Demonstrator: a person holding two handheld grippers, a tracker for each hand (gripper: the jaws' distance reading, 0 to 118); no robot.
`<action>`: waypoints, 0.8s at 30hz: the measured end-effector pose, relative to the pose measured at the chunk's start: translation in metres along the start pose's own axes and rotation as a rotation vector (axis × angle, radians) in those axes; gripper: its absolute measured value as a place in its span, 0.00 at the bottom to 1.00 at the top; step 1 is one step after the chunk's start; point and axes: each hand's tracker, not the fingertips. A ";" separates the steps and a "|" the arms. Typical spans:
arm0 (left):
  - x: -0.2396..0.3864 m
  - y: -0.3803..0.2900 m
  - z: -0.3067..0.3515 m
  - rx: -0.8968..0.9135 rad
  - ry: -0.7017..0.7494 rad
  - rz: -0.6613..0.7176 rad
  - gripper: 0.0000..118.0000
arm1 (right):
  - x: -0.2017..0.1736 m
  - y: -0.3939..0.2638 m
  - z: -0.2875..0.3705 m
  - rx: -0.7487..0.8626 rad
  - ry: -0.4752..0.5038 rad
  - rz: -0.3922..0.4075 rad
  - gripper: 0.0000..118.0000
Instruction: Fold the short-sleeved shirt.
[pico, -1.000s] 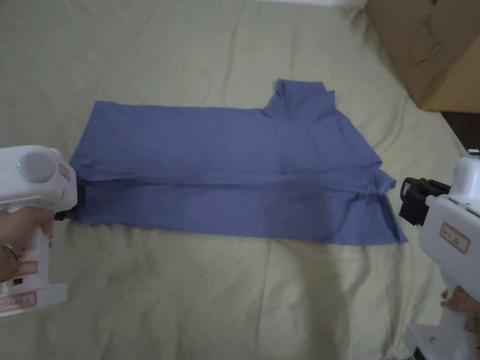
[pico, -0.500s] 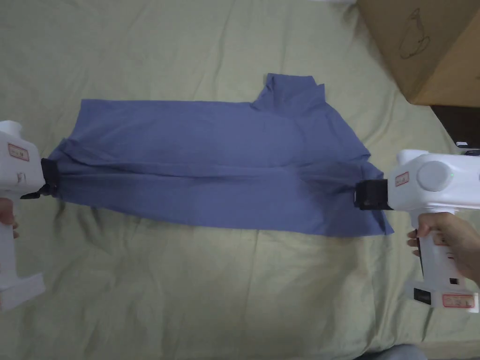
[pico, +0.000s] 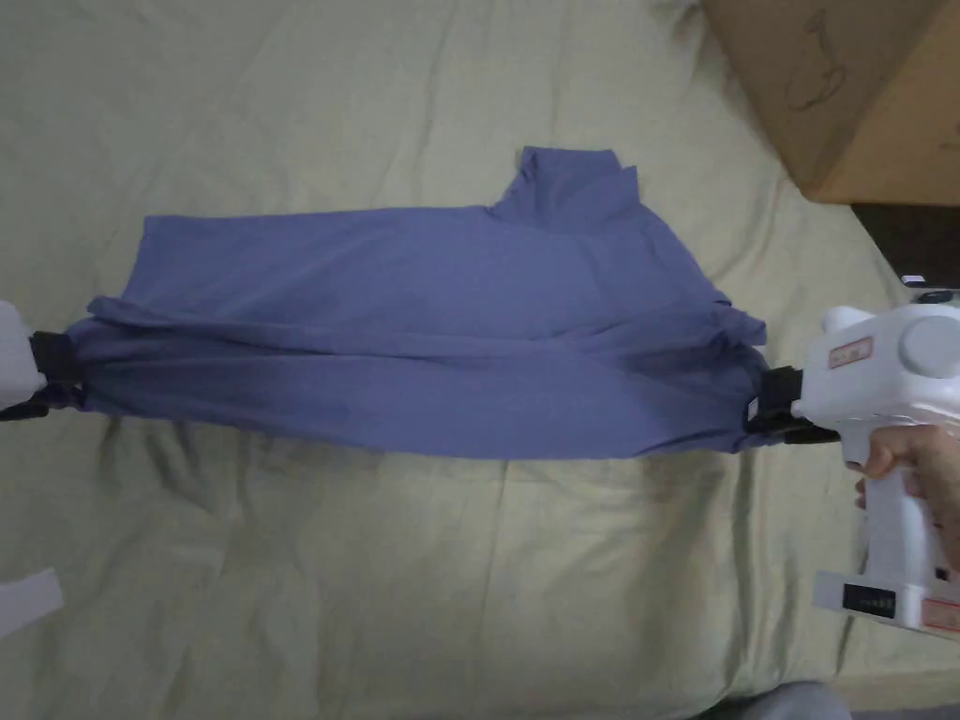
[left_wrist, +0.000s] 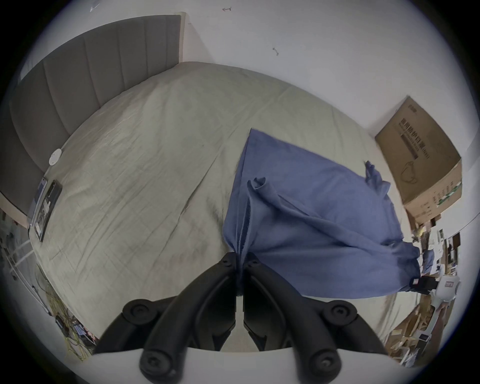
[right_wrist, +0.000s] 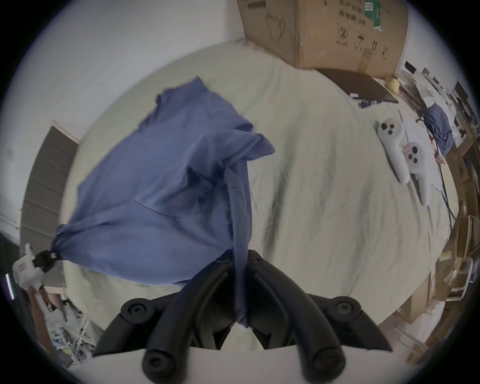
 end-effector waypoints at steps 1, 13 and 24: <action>-0.002 -0.003 0.010 0.007 -0.014 0.003 0.02 | 0.002 -0.002 0.015 0.017 0.021 -0.004 0.05; -0.070 -0.120 0.044 -0.100 0.009 0.048 0.12 | 0.025 -0.122 0.053 0.006 0.067 0.006 0.06; -0.049 -0.103 0.106 0.258 0.065 -0.021 0.91 | 0.000 -0.109 0.128 0.324 -0.036 0.070 0.93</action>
